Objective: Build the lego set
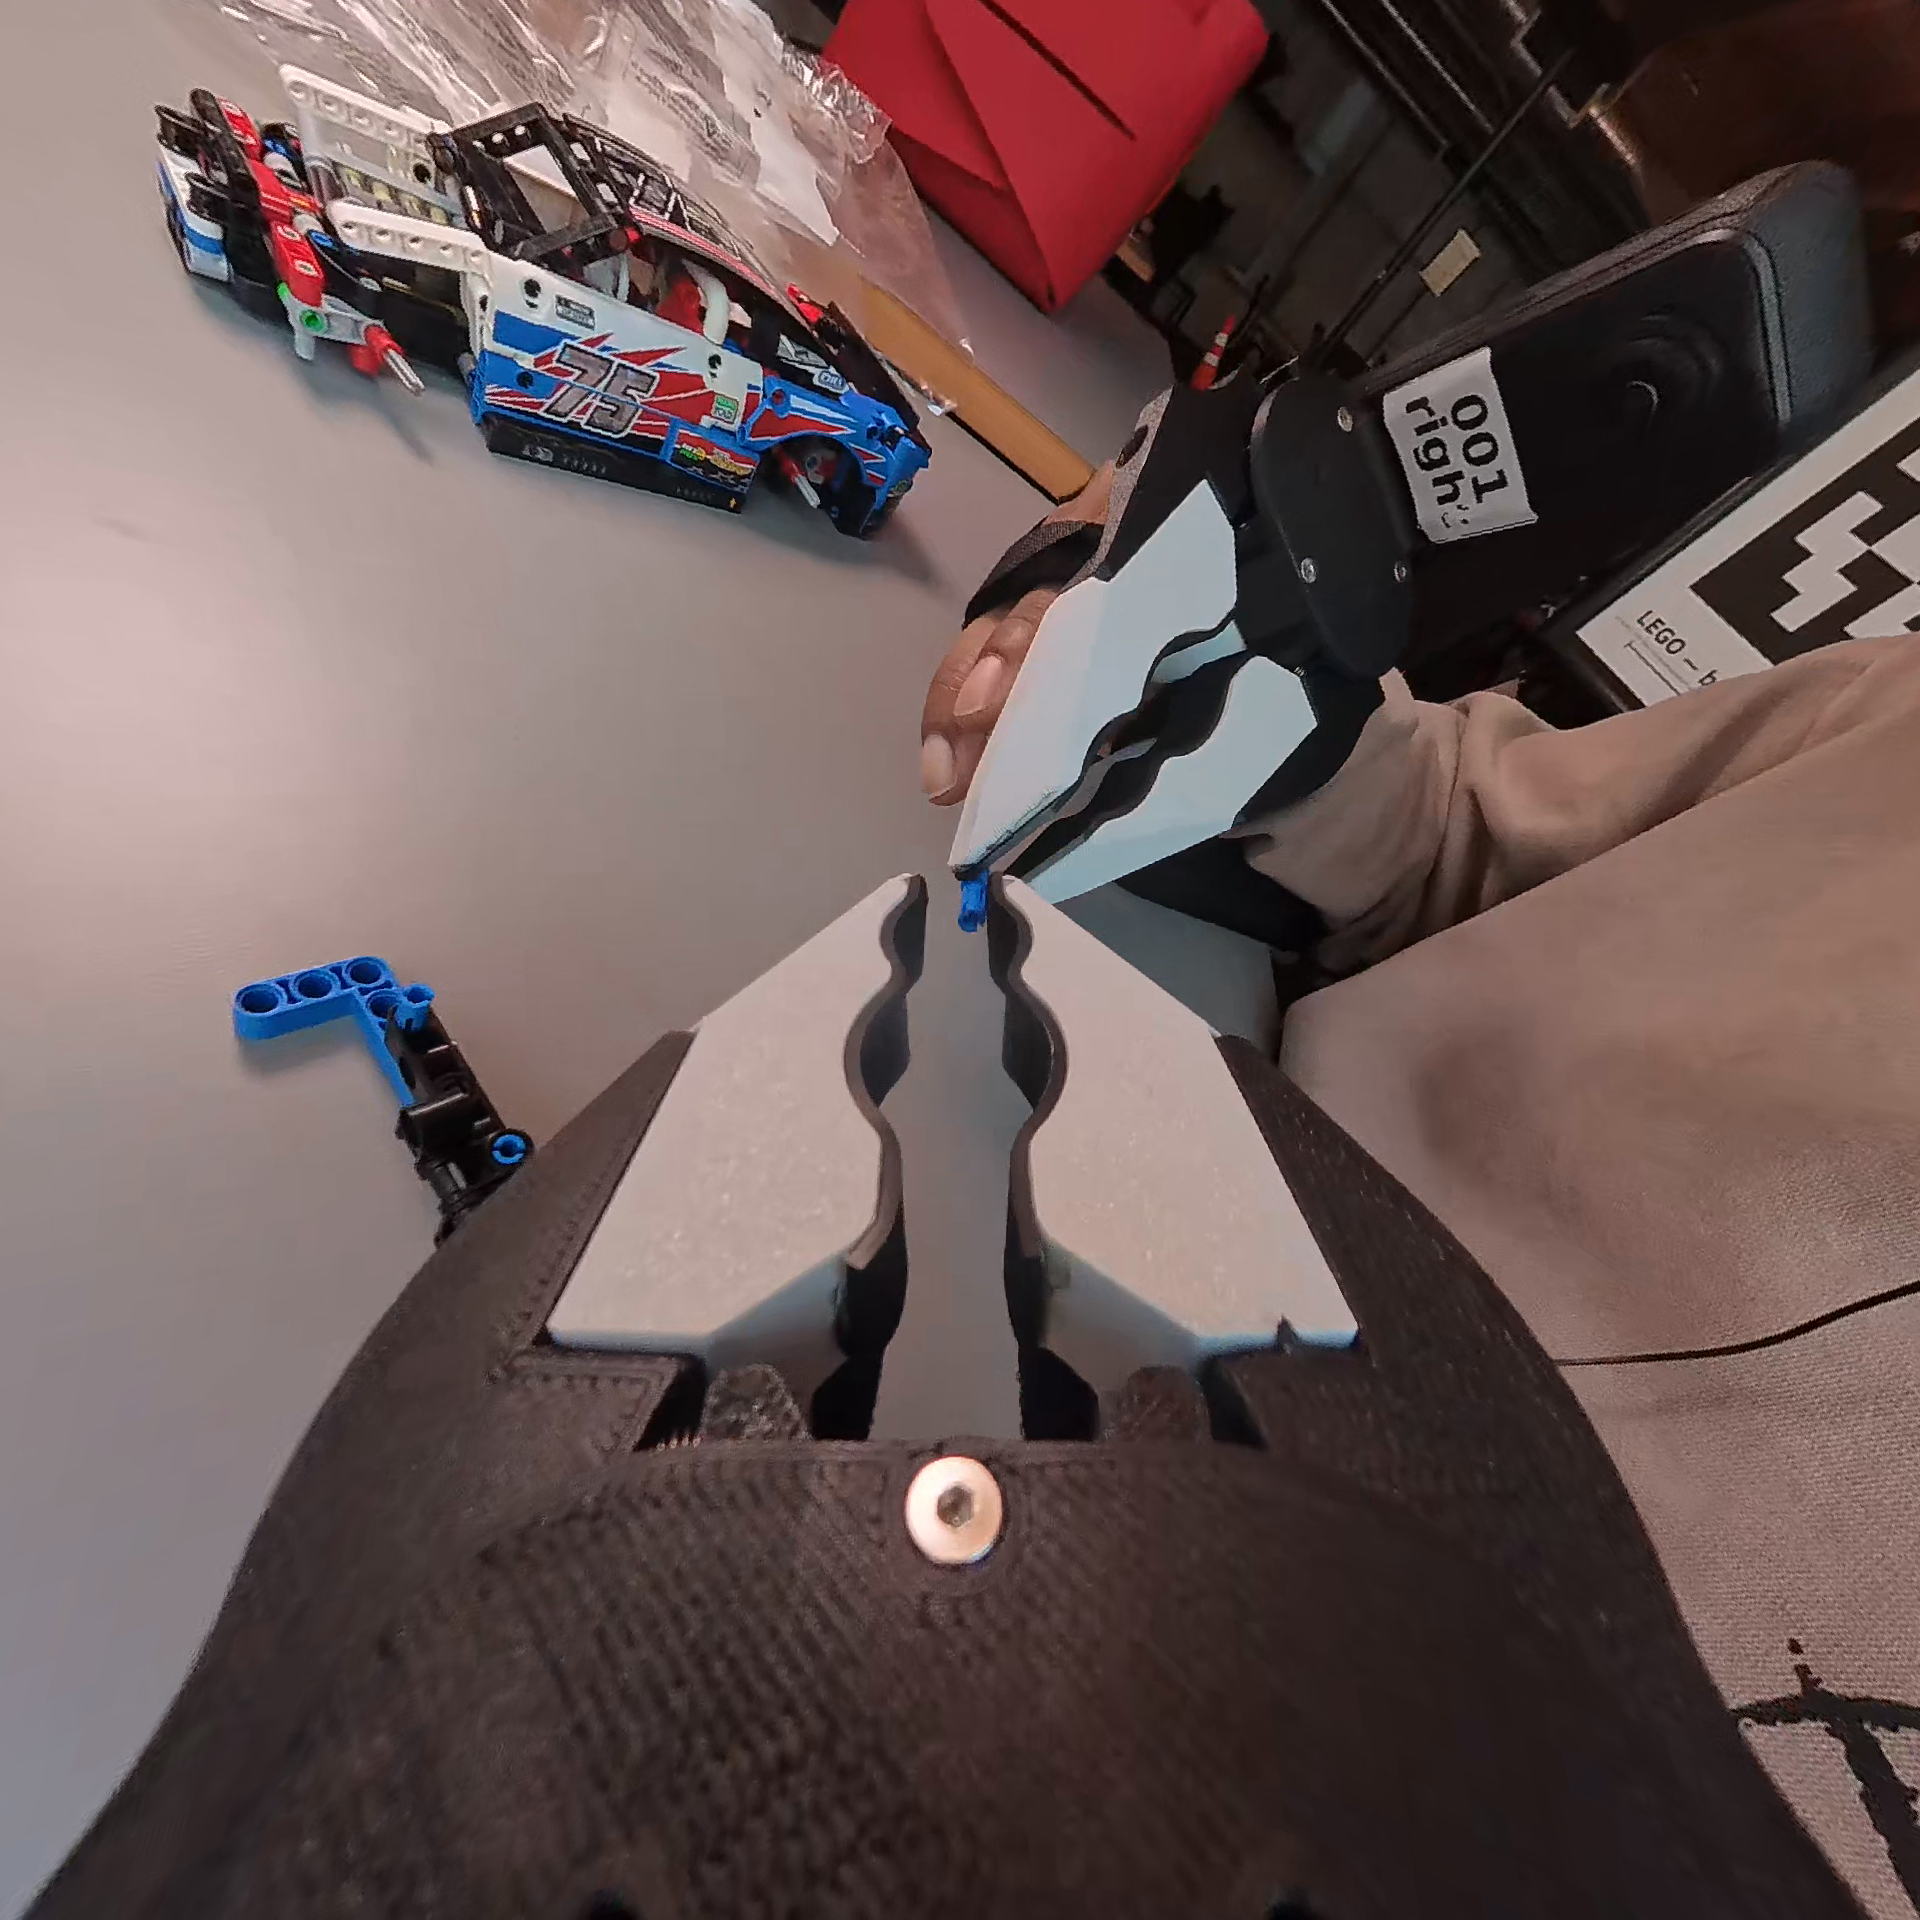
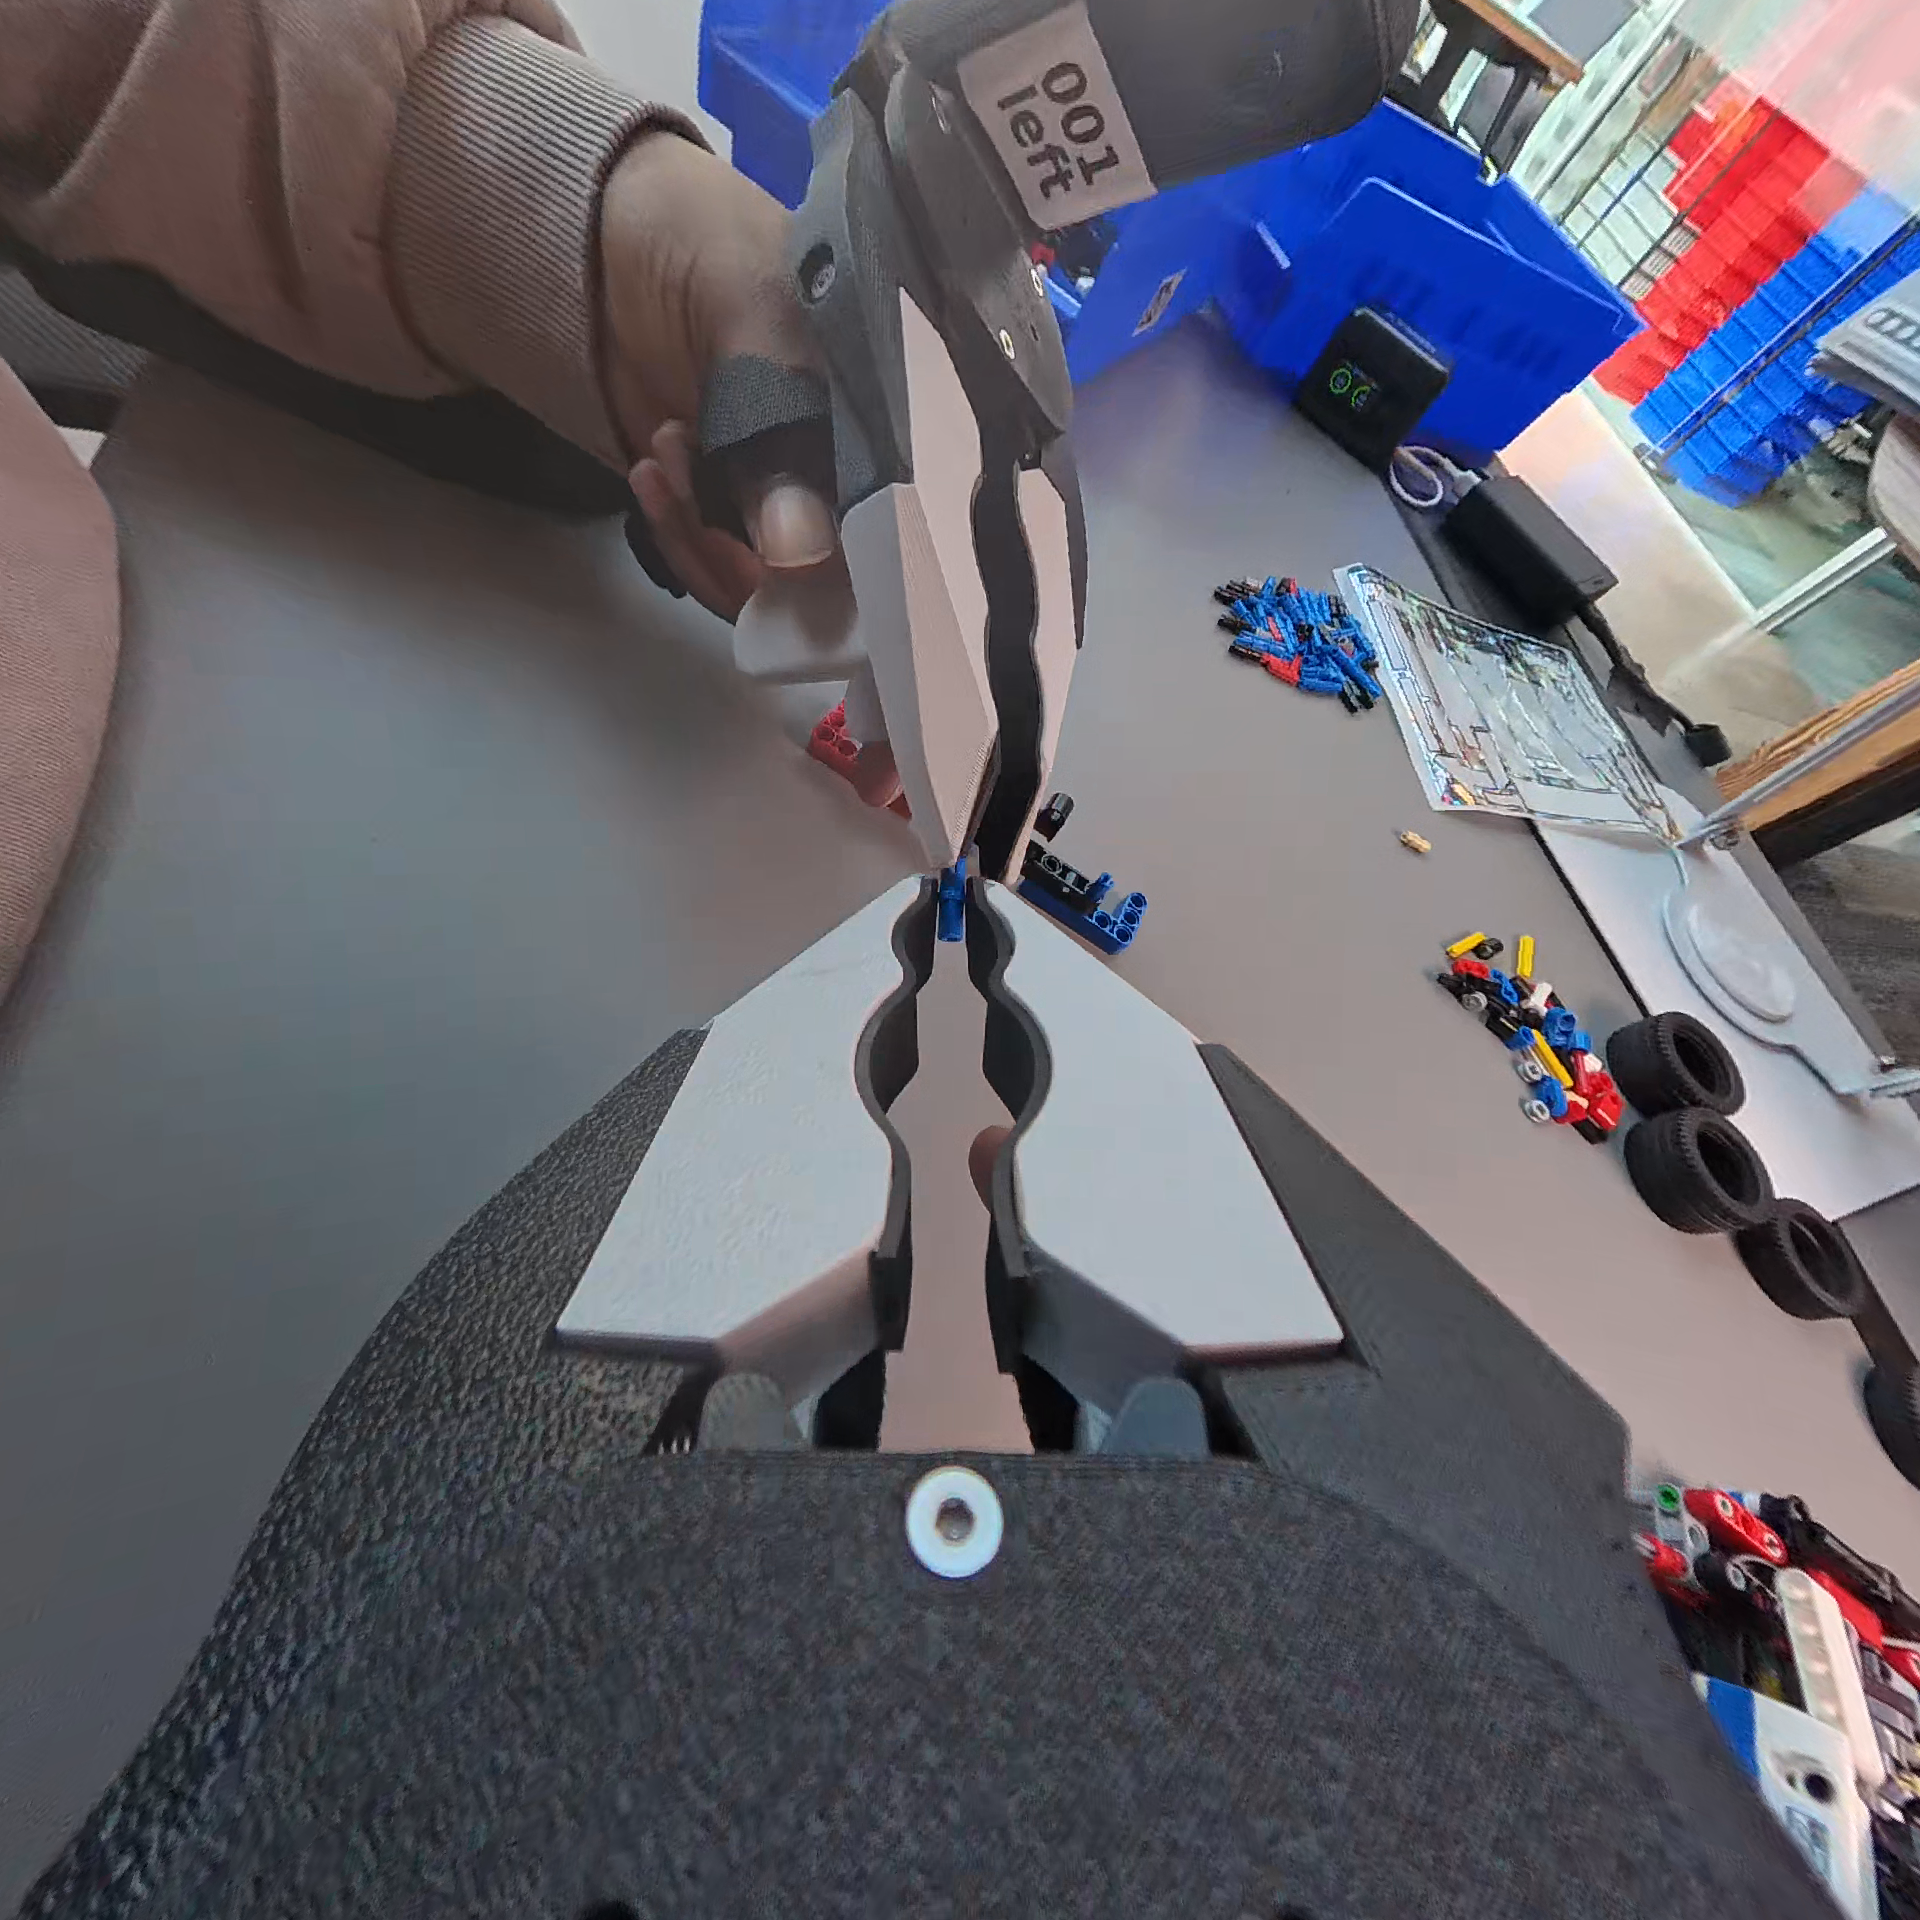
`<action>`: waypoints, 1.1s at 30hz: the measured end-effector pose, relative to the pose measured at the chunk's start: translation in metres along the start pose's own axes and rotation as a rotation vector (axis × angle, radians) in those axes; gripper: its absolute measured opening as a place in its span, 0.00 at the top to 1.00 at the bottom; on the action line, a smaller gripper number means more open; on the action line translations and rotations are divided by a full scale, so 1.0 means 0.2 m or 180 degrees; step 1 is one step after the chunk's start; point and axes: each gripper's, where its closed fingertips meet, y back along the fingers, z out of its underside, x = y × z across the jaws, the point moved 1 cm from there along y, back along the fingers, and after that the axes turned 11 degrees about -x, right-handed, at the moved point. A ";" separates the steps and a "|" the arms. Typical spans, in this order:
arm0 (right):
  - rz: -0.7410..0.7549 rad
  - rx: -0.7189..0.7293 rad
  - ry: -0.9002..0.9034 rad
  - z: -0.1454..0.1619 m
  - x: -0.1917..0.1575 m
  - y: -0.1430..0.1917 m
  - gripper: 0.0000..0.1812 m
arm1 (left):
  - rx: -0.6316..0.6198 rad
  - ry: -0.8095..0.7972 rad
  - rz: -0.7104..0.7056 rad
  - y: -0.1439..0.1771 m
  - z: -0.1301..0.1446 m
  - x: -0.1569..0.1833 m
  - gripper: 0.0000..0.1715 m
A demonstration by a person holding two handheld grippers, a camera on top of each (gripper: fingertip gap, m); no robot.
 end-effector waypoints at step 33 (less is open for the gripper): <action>0.0587 0.0429 0.0244 -0.09 0.06 0.07 0.98 | 0.0385 0.0320 -0.0001 0.20 -0.12 -0.04 0.89</action>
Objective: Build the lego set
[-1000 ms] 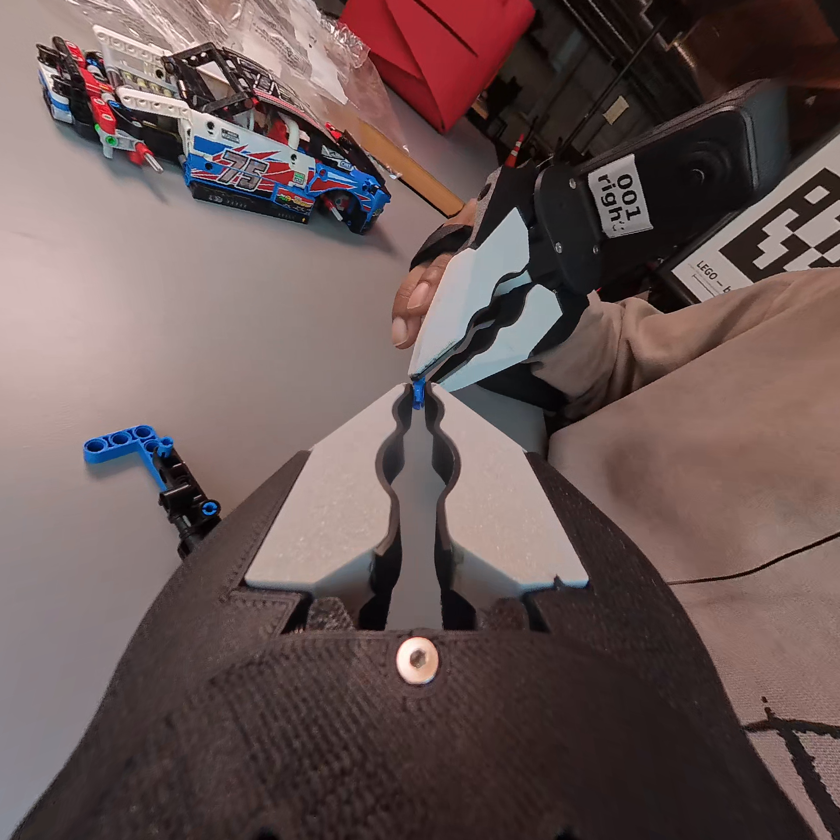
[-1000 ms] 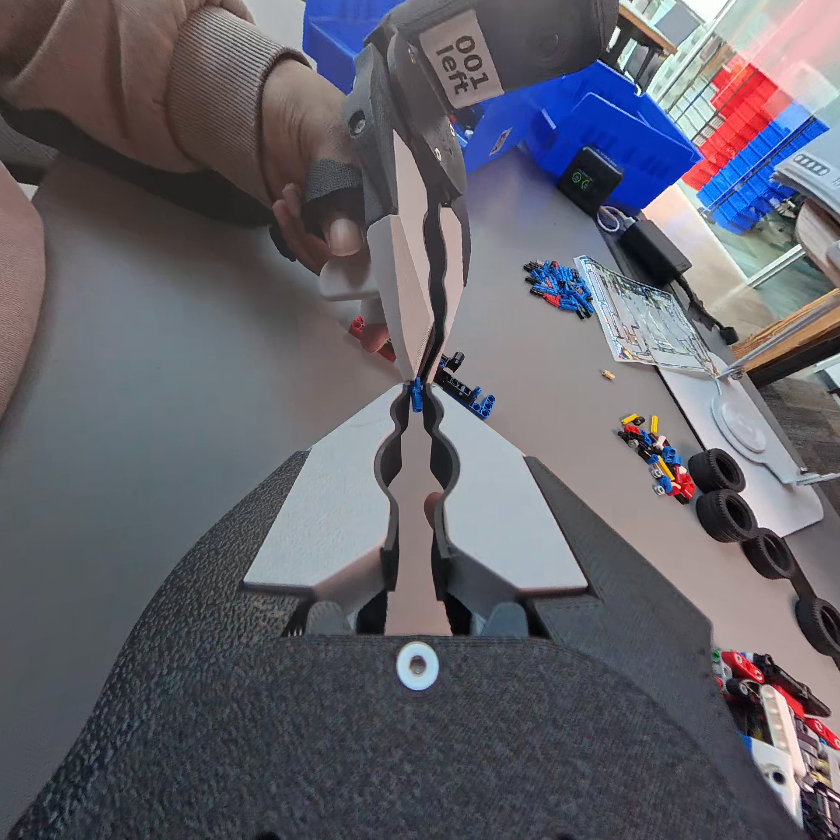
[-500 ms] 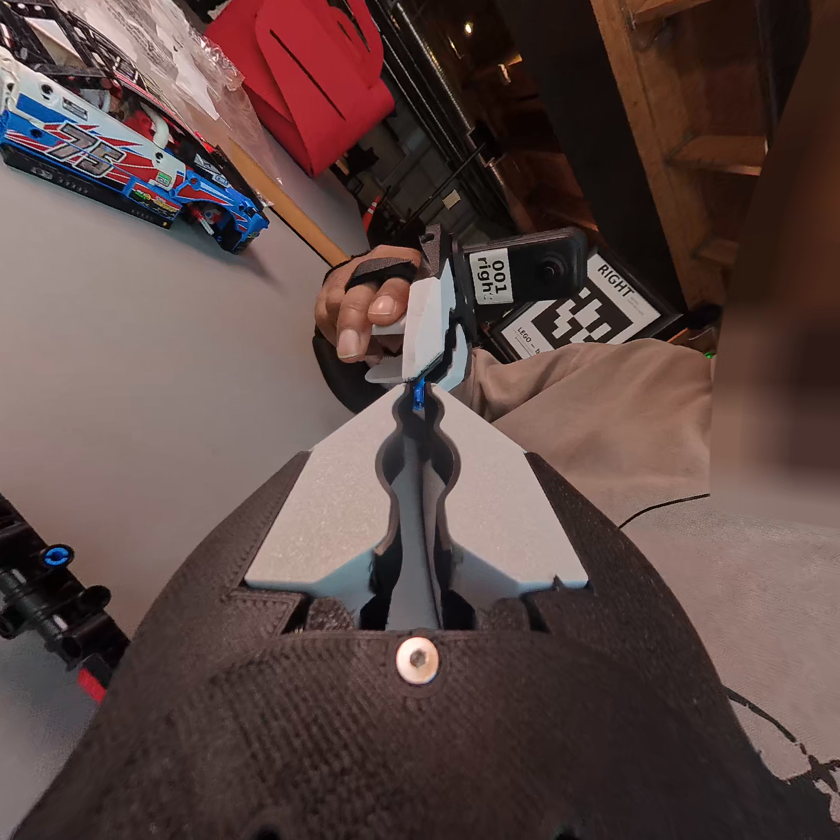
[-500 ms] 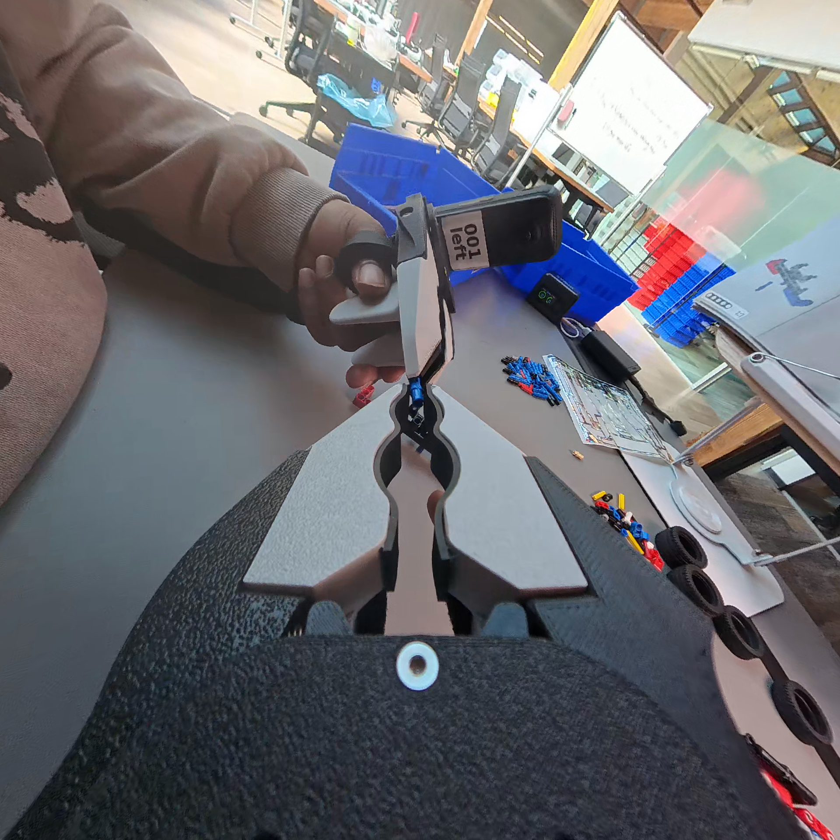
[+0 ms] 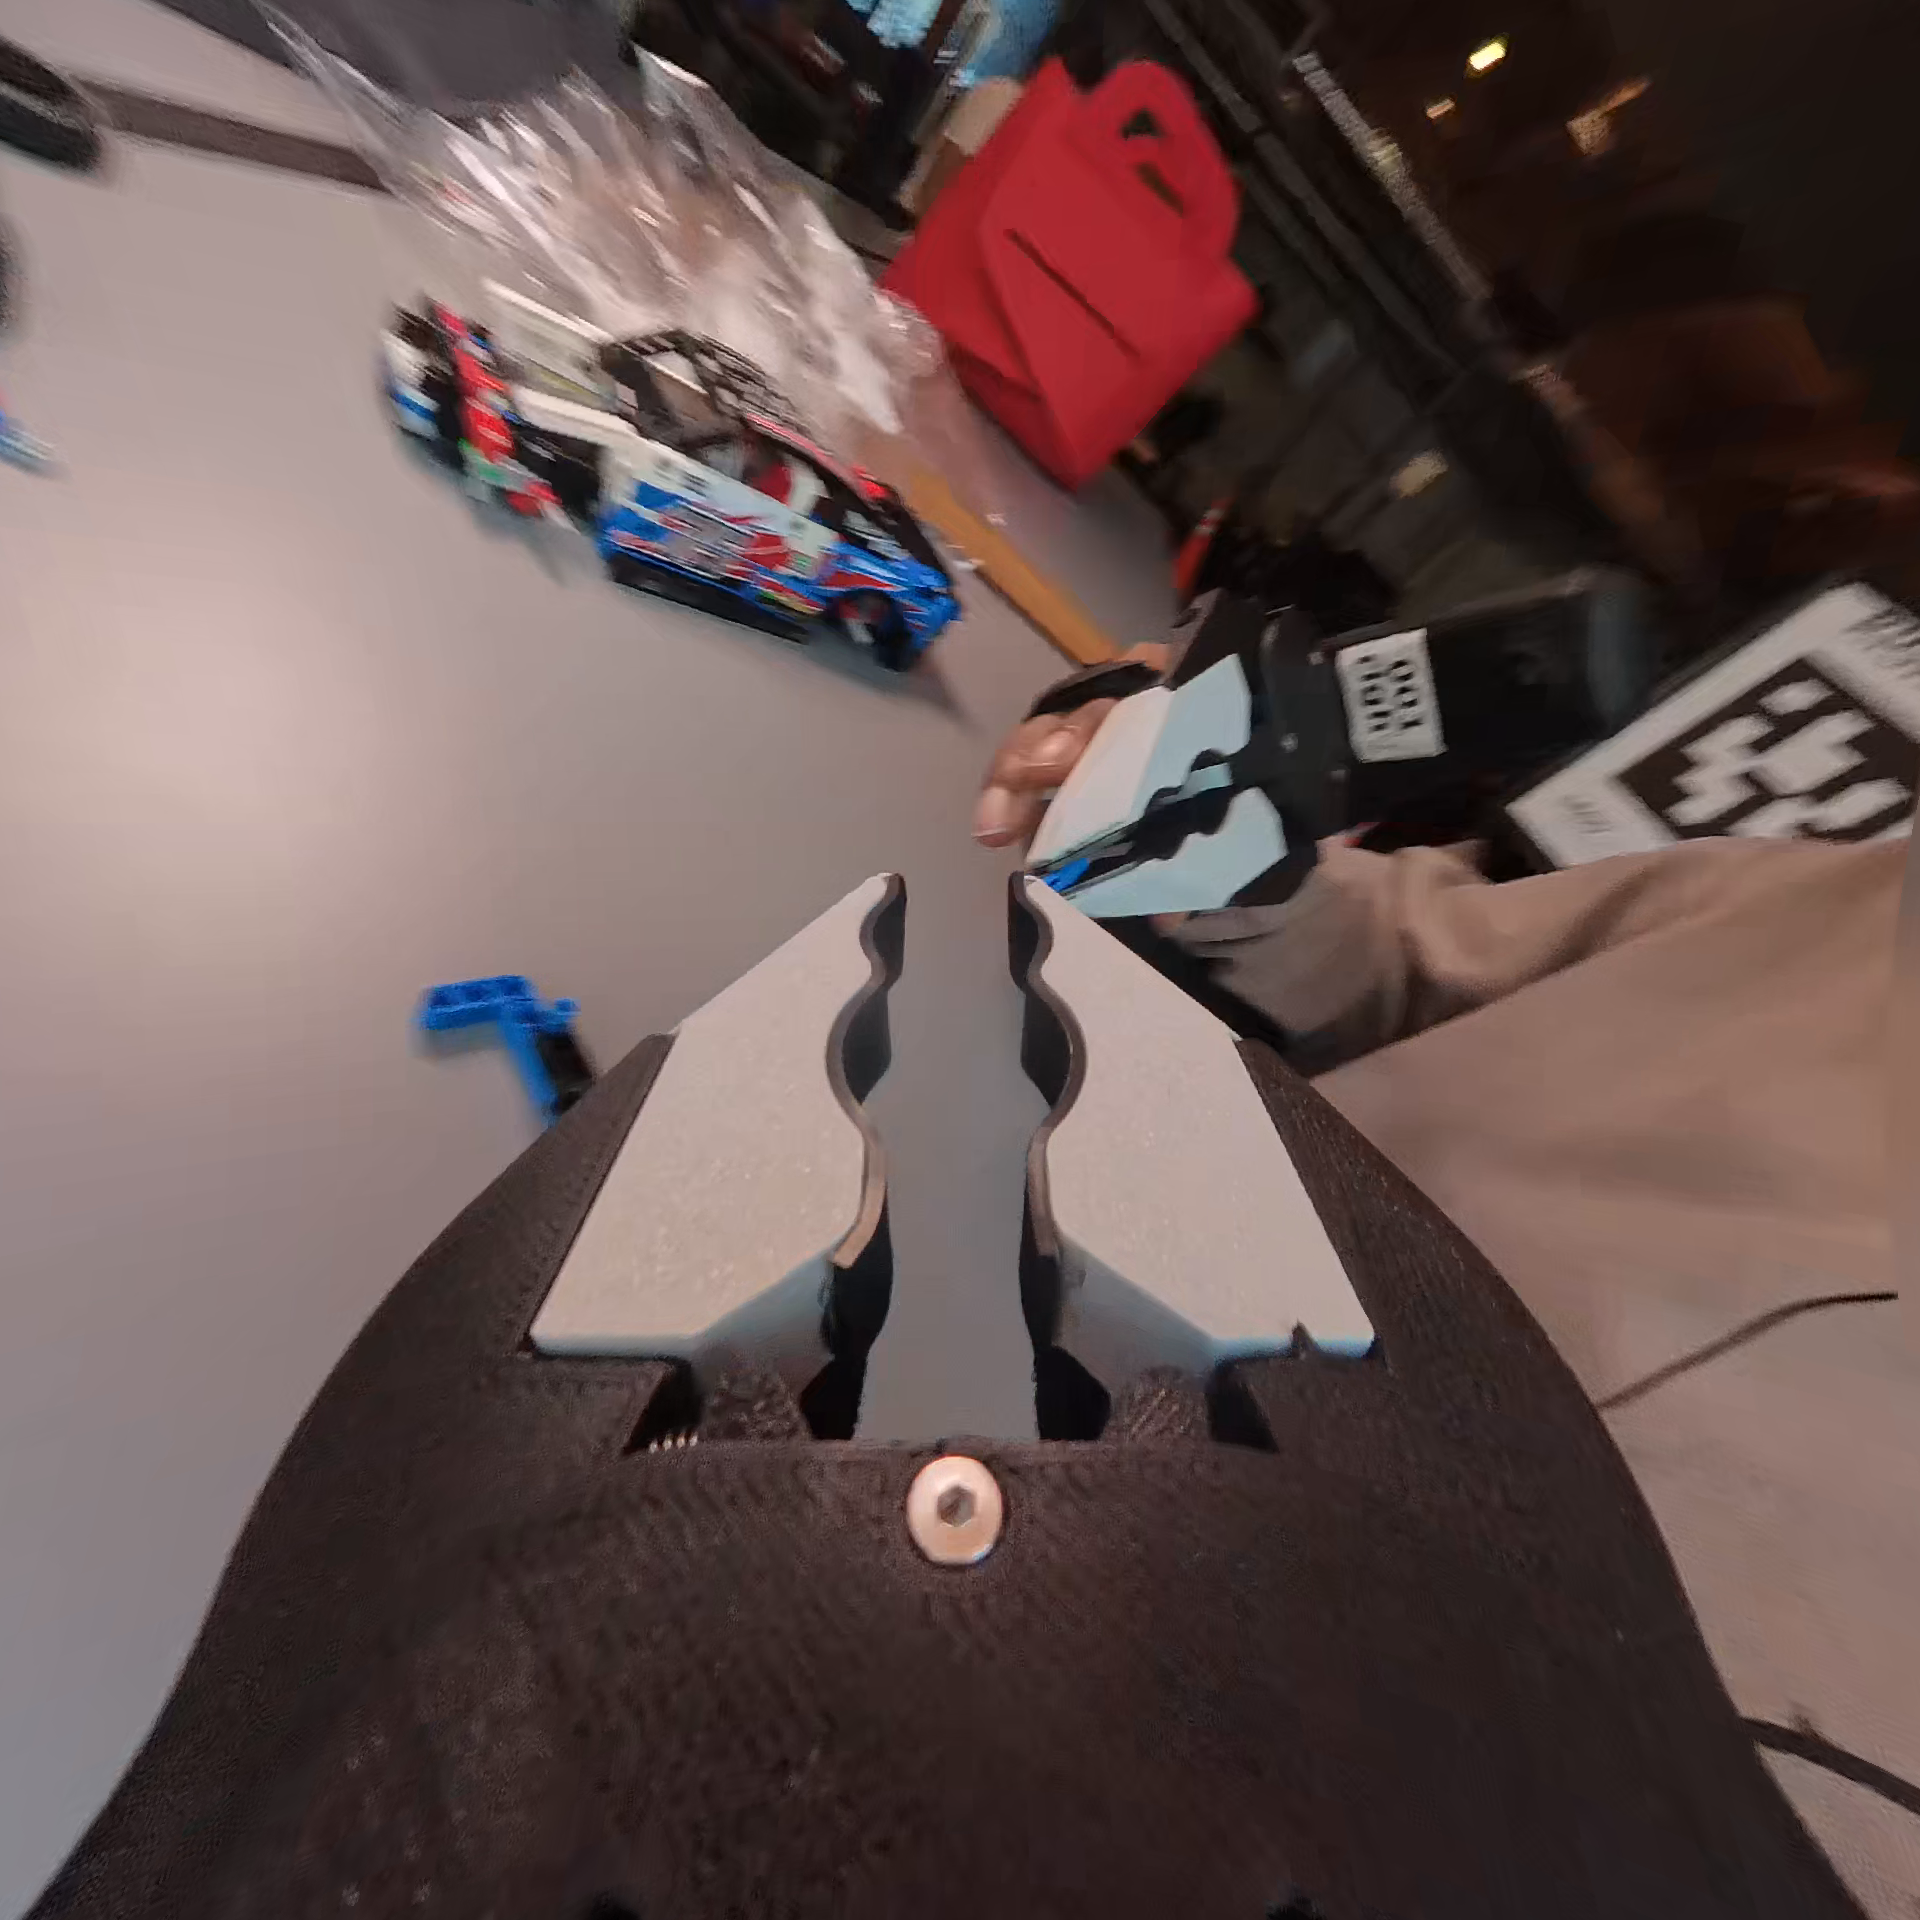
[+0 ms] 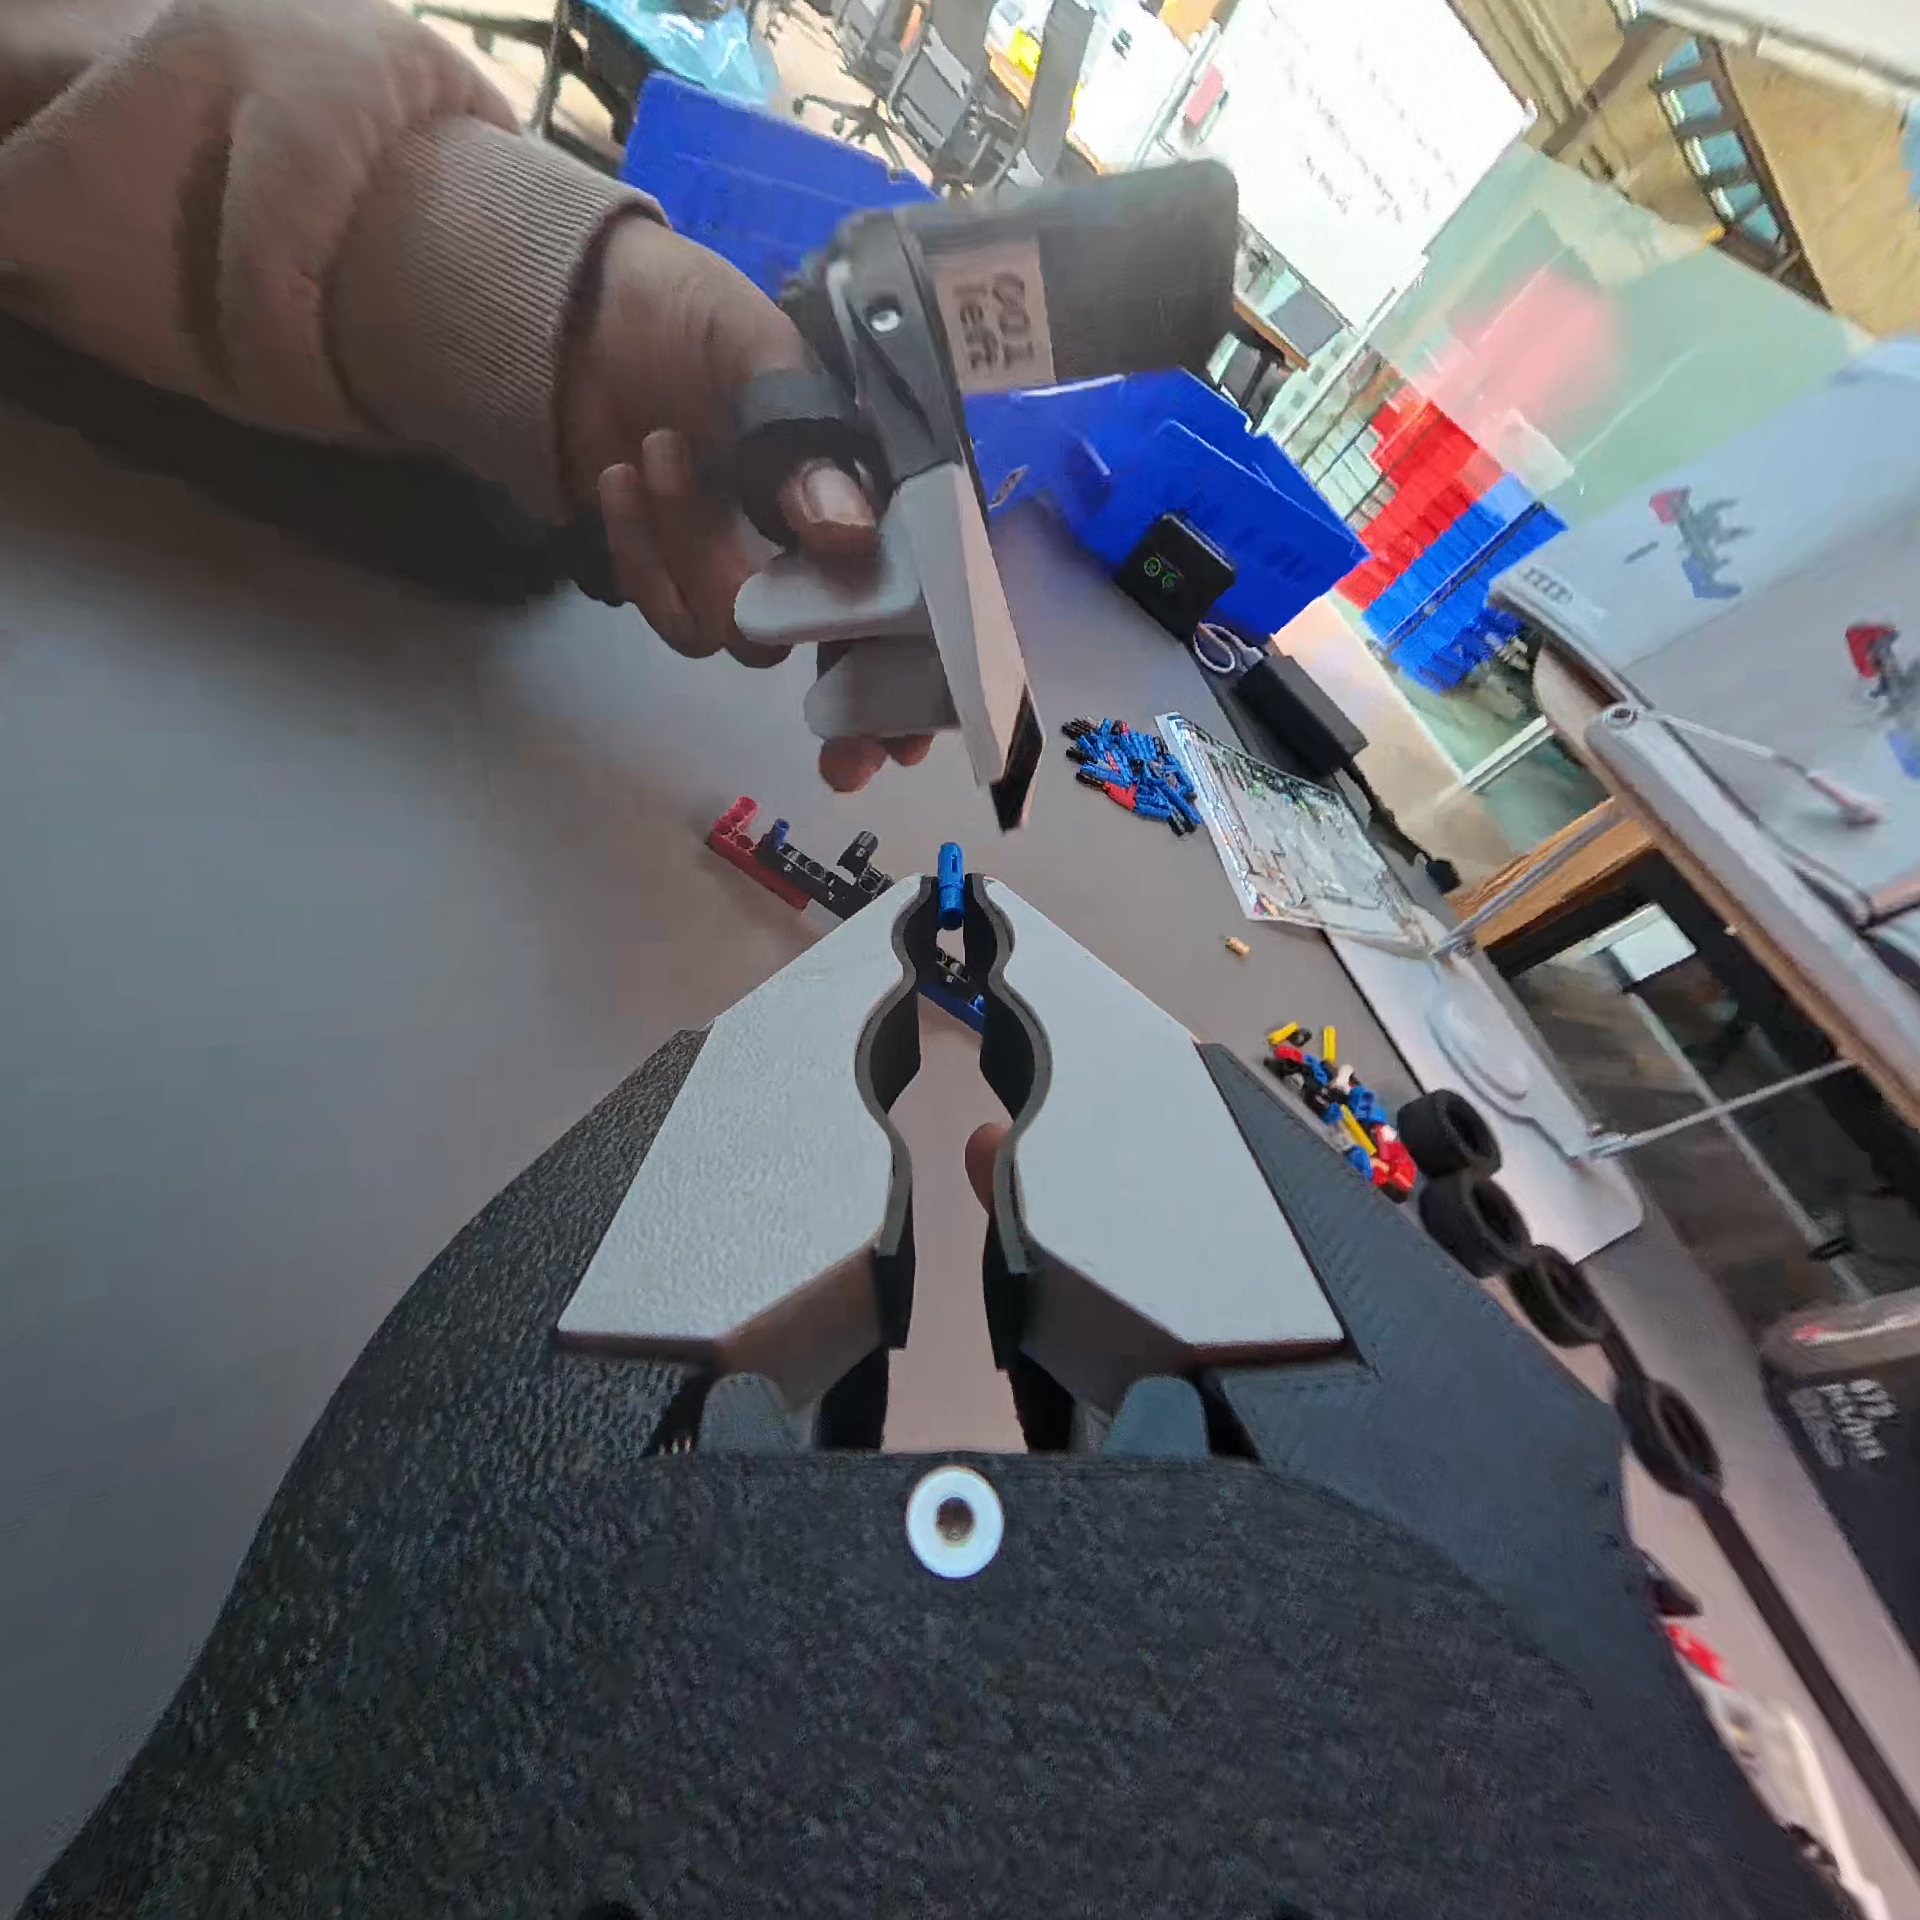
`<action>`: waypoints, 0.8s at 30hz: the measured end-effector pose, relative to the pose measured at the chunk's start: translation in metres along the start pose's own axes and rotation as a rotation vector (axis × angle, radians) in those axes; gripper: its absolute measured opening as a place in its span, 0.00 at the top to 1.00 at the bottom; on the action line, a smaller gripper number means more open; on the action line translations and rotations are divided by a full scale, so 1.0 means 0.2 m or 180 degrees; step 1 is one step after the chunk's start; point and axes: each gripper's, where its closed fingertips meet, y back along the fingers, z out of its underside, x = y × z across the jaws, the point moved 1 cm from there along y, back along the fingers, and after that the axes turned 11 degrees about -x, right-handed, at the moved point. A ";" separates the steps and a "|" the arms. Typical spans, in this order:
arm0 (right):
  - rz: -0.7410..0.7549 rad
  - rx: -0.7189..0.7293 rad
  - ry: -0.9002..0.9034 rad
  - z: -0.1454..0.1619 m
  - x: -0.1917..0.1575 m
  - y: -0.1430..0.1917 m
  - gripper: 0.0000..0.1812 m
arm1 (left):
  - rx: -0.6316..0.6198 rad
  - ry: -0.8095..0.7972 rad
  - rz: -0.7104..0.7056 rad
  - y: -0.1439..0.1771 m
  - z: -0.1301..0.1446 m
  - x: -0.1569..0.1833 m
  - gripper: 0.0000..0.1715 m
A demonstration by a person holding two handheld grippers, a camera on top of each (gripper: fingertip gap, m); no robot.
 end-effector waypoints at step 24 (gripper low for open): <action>-0.0384 0.0204 -0.0921 0.04 0.04 0.02 0.98 | -0.0337 -0.0361 -0.0059 -0.02 0.01 -0.11 0.92</action>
